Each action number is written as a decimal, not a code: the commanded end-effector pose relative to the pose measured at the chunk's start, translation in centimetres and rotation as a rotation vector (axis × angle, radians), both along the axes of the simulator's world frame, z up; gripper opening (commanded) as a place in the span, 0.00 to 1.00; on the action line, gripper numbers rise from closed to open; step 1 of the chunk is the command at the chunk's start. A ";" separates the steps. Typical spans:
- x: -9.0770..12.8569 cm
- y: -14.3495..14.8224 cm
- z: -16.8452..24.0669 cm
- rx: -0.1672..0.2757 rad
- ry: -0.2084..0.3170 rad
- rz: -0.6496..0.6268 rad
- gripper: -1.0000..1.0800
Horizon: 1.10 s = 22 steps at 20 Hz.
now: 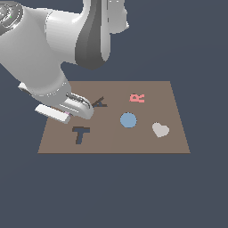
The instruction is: Insert a designated object into the corresponding slot on a board.
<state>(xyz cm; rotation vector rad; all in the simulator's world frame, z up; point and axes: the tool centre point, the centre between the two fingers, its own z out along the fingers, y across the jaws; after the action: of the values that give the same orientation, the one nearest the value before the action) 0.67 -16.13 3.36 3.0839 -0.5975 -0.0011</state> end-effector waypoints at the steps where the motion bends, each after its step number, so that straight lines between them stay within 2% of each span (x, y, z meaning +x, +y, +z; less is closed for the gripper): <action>1: 1.5 0.6 0.1 0.000 0.000 0.055 0.00; 6: 4.5 2.0 0.4 0.000 0.000 0.167 0.00; 11: 6.6 3.2 0.5 0.000 0.000 0.248 0.00; 16: 7.9 4.1 0.6 0.001 0.000 0.299 0.00; 22: 8.4 4.6 0.6 0.001 0.000 0.321 0.00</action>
<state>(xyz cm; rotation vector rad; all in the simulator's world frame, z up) 8.96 -11.61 3.98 3.1407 -0.1027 -0.0012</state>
